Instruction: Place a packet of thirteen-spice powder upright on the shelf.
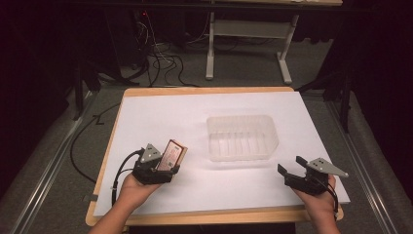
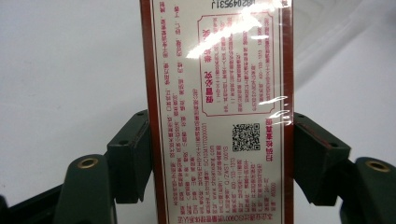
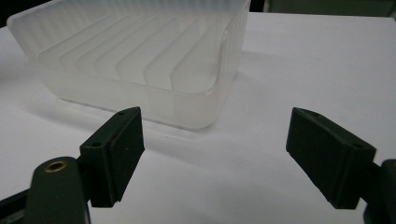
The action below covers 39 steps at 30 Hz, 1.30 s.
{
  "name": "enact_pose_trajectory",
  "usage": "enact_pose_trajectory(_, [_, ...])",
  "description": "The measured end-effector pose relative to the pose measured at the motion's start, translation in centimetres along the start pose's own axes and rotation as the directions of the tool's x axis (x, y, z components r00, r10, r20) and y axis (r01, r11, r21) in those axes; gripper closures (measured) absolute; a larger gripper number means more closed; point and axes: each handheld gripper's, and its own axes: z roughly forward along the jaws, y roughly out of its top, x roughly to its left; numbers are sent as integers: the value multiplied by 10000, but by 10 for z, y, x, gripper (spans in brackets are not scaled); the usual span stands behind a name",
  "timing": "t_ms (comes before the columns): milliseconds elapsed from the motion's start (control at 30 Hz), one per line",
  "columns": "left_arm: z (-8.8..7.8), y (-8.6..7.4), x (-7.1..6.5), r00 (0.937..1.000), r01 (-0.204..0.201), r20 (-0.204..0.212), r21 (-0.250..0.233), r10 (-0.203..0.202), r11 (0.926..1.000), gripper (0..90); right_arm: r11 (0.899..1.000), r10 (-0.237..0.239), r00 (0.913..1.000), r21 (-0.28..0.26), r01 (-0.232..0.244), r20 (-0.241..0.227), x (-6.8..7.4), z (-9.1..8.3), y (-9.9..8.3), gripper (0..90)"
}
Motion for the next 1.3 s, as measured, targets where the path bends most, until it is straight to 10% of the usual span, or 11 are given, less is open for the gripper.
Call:
enact_pose_trajectory(800, [23, 27, -46, 9952, -185, 915, -1587, 334, 9872, 318, 9978, -493, 9987, -440, 487, -126, 16, -10, 10, 180])
enact_pose_trajectory(1300, [24, 20, -61, 9930, -390, 1022, -1864, 588, 9817, 319, 9967, -689, 9919, -493, 639, -1071, 63, -2, 37, 120])
